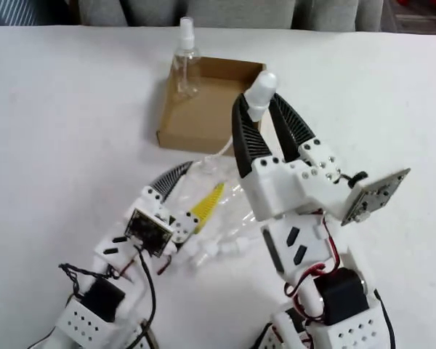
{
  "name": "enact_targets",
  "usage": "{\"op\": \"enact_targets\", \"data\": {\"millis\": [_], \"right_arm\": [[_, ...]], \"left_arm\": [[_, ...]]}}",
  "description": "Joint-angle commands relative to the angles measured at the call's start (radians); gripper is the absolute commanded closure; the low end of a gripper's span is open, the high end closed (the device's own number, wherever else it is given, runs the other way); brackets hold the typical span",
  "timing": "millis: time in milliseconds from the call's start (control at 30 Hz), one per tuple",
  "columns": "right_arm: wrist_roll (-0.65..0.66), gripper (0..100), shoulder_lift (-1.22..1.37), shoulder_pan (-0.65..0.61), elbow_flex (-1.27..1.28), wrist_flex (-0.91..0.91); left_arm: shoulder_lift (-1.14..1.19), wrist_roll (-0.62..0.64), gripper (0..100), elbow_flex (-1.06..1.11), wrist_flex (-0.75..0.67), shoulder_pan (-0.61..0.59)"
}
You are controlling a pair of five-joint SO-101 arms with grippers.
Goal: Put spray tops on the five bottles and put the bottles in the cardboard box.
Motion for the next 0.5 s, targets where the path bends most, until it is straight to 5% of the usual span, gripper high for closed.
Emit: {"op": "enact_targets", "data": {"millis": [0,467], "right_arm": [[0.012,98.2,-0.001,0.012,-0.009,-0.016],[0.012,98.2,-0.001,0.002,0.078,-0.021]], "left_arm": [[0.007,-0.011,96,-0.005,-0.031,-0.004],[0.007,-0.011,96,-0.005,-0.031,-0.004]]}}
